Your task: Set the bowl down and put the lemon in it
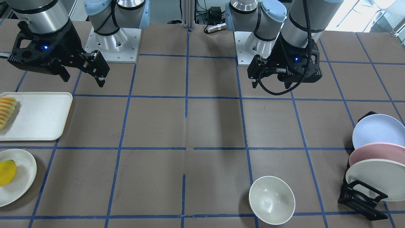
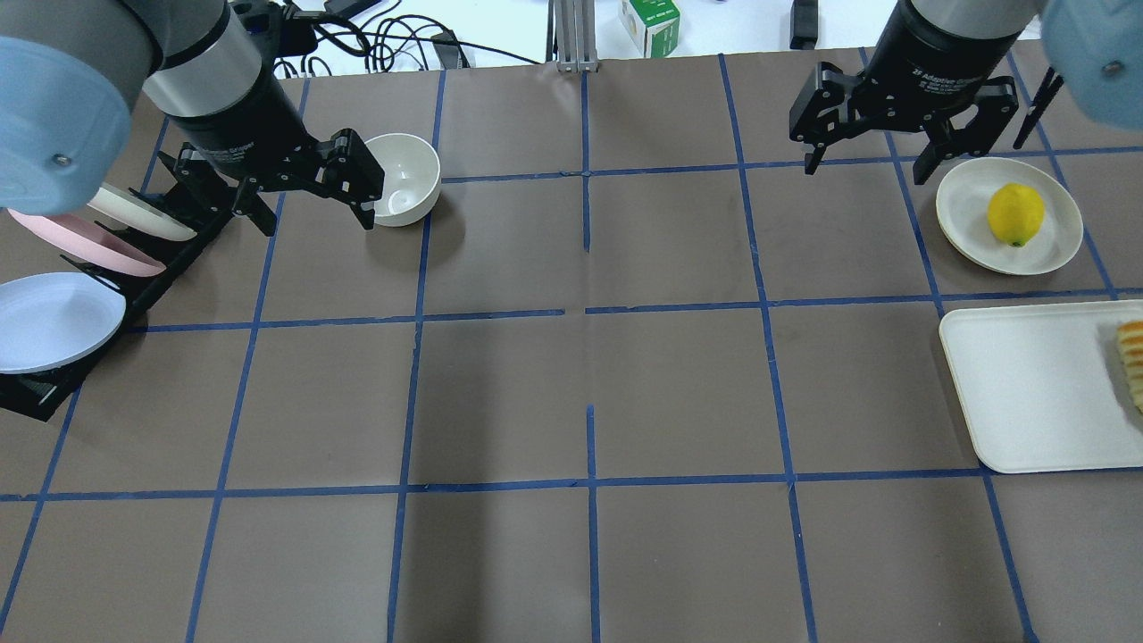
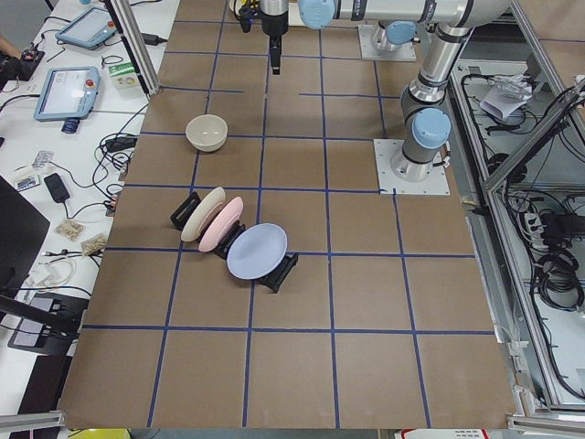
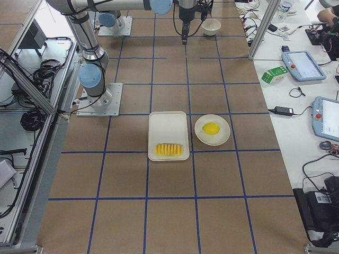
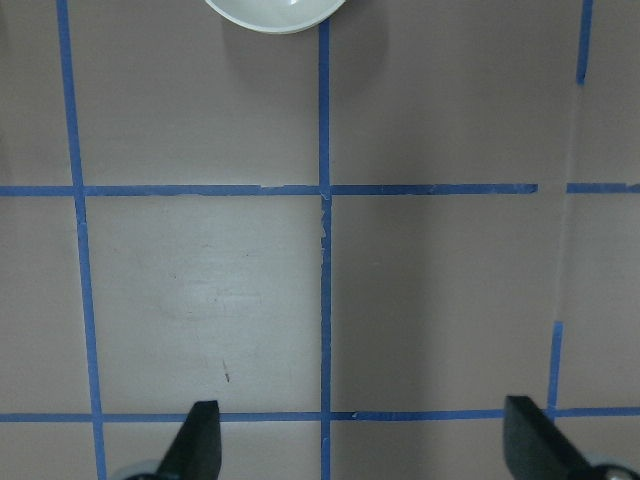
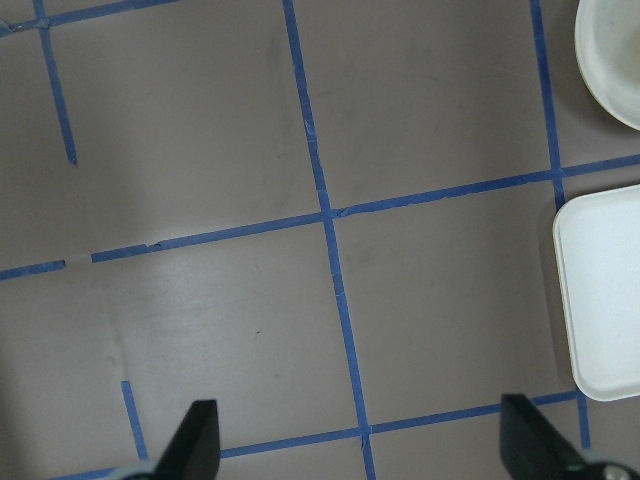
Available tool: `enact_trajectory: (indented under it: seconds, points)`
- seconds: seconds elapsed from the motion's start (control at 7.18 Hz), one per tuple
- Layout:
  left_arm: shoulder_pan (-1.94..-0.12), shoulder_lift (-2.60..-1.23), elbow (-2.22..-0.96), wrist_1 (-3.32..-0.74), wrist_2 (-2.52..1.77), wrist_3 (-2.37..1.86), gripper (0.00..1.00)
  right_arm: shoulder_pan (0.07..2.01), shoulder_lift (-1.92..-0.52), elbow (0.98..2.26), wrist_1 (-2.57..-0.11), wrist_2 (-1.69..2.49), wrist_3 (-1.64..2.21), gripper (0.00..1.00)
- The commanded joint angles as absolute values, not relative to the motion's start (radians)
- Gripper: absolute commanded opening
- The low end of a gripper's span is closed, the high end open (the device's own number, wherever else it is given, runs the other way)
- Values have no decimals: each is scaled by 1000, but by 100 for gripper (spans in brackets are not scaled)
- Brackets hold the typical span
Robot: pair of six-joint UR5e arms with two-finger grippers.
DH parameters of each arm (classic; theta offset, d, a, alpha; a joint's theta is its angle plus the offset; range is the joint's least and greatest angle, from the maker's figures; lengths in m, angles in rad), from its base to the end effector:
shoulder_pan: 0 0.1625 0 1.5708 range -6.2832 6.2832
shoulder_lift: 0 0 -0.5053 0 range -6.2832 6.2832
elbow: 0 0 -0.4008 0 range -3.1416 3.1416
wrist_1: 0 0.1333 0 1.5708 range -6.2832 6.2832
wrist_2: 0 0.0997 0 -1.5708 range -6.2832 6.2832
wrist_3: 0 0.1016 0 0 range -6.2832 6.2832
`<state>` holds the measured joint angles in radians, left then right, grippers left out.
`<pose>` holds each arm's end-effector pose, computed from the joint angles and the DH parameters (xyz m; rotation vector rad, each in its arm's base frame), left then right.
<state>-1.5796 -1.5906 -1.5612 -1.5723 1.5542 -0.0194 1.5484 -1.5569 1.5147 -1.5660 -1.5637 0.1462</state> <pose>-0.1395 -0.5081 0.5609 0.0167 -3.1251 -0.0187 0.1225 -0.5138 0.5869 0.2635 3.1206 -0.0578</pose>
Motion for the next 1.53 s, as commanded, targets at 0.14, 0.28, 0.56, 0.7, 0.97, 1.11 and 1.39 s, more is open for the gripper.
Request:
enact_trajectory:
  seconds: [0.14,0.28,0.56,0.7,0.97,1.11,1.39]
  points:
    - [-1582,-1583,-1560,-1580,1560,-18,100,1549,-1552,1519,-1577,-1571,146,100]
    - [-1575,-1624,-1542,-1565,1552,-14,100,1549,-1545,1520,-1577,-1572,135,100]
    - [-1575,-1806,-1348,-1514,1577,70,100,1539,-1540,1520,-1585,-1575,129,100]
    - [-1572,-1921,-1263,-1485,1568,78,100,1536,-1534,1520,-1592,-1574,127,100]
    - [-1487,-2088,-1238,-1336,1559,127,100,1517,-1459,1520,-1705,-1670,117,100]
    - [-1453,-2152,-1229,-1321,1560,202,100,1479,-1427,1520,-1713,-1780,92,100]
    - [-1433,-2247,-1233,-1218,1562,239,100,1372,-1360,1520,-1730,-1778,-35,100]
